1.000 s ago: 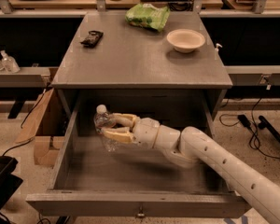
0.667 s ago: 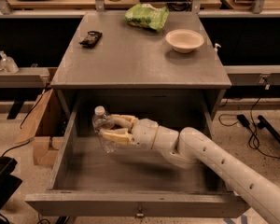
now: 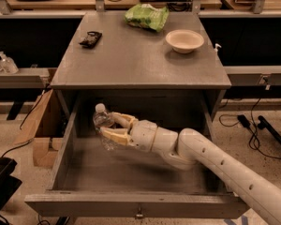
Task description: Place water bottle into top drawer
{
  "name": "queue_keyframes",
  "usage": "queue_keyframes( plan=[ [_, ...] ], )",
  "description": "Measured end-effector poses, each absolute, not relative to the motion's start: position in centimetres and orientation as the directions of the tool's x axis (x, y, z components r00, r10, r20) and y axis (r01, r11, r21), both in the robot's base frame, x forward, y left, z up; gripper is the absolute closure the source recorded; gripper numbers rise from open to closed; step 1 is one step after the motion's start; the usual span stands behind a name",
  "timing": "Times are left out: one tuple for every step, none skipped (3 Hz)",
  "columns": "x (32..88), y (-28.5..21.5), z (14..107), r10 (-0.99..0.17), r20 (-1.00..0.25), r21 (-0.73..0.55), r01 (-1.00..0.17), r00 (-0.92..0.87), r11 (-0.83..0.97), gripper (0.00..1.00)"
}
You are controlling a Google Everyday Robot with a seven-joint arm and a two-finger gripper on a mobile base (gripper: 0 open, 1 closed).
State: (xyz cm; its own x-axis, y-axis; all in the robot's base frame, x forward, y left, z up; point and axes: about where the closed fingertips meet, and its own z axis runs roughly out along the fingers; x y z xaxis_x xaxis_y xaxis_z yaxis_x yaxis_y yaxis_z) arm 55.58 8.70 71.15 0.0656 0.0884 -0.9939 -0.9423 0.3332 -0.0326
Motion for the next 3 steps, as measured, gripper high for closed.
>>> queue_keyframes(
  plan=[
    [55.52,8.88,71.22,0.089,-0.994,-0.033,-0.943,0.066,0.330,0.17],
    [55.46,9.08,71.28,0.090,-0.994,-0.034,-0.945,0.067,0.326,0.00],
    [55.46,9.08,71.28,0.090,-0.994,-0.034,-0.945,0.067,0.326,0.00]
  ],
)
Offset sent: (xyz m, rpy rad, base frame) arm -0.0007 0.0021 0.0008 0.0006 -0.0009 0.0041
